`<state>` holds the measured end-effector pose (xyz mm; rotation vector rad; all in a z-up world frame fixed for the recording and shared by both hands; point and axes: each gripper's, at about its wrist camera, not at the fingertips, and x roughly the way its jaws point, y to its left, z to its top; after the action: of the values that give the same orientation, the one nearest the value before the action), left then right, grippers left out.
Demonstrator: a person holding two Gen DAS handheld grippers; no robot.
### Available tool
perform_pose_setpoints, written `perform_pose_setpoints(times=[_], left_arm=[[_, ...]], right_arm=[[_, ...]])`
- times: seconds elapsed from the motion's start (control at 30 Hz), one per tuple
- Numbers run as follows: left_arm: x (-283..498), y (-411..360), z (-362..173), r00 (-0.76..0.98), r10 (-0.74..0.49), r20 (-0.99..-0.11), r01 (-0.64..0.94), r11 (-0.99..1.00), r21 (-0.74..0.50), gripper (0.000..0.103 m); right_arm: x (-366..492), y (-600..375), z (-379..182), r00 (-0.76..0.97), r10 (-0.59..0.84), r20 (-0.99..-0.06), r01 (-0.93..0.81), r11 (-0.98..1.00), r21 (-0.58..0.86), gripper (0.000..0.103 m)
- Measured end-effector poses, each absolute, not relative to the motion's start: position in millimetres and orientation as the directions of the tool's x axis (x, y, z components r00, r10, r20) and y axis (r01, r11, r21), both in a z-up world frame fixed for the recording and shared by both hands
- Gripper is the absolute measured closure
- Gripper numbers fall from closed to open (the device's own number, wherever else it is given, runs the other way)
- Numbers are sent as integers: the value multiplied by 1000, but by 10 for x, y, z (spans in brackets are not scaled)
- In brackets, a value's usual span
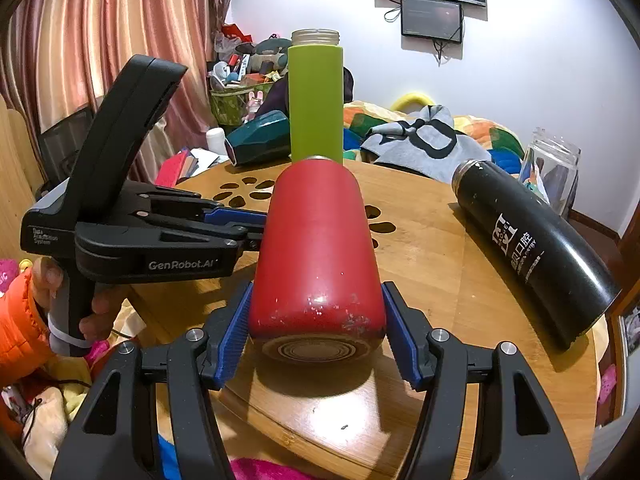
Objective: Flip cup upside down
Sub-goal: 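Rotate the red cup with the right tool until its bottom faces up, then lower the inverted red cup onto the table and open the right tool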
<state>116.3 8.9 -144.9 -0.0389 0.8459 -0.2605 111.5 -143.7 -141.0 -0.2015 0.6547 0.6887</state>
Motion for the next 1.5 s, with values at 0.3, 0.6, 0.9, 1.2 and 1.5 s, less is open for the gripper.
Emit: perform_pose_setpoints(times=[0.3,0.6,0.9,1.2,1.5], left_arm=[[1086,147,-1386,637,-247,-730,216,966,-139,73],[890,108,-977,716,-296,-632,253,954,-161,73],[912,-122,-862,717,-357,-598,322,931,-170,73],[948,27,-780,724,-371,-581,304,929,-213,73],[1033,130,-784,727,-385,-568,286,922,-259,75]], right_arm=[[1121,-1447,-1434,581,530,-618,-641,766,53,44],[1120,-1474,-1561,560,525,-641,-624,776,89,45],[945,-1496,-1363,630,527,-570,-621,783,38,47],[861,-1549,-1043,680,556,-477,-620,784,28,48],[1000,-1481,-914,698,566,-438,-616,787,35,49]])
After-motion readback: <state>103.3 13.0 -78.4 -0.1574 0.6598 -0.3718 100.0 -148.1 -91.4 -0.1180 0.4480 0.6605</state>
